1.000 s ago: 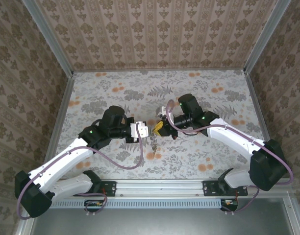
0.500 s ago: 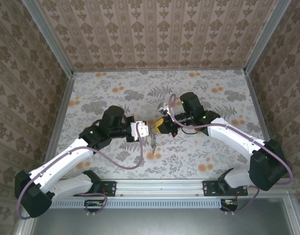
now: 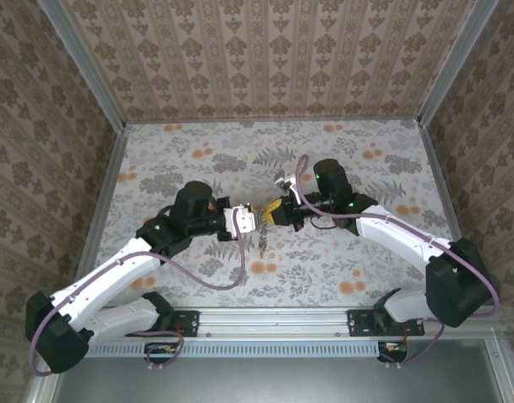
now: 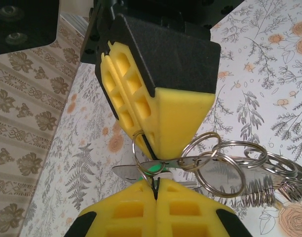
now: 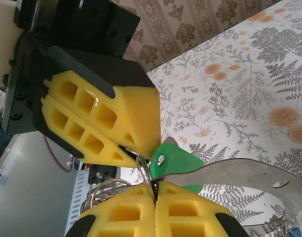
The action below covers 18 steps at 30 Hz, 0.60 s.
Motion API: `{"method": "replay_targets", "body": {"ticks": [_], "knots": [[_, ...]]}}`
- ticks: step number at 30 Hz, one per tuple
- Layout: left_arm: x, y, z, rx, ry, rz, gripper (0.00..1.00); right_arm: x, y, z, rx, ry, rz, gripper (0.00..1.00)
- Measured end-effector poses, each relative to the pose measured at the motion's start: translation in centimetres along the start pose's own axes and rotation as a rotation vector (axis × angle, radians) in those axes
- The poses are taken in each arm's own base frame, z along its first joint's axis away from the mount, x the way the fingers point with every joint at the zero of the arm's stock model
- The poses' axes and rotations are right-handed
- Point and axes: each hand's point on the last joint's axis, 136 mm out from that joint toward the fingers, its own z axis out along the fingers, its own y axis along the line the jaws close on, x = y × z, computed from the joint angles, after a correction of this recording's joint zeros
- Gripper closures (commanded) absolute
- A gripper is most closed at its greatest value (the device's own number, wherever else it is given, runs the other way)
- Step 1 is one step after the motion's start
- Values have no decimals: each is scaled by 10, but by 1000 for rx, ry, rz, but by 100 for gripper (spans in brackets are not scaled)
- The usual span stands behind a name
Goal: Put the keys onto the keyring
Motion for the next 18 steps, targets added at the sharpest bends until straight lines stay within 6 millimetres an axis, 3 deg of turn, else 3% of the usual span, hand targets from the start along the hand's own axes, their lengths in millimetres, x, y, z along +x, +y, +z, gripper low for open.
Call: {"method": "replay_targets", "body": {"ticks": [18], "knots": [[0,-1,2,-14,-22,16,100,-5,-3,-3,-12,-57,54,100]]}}
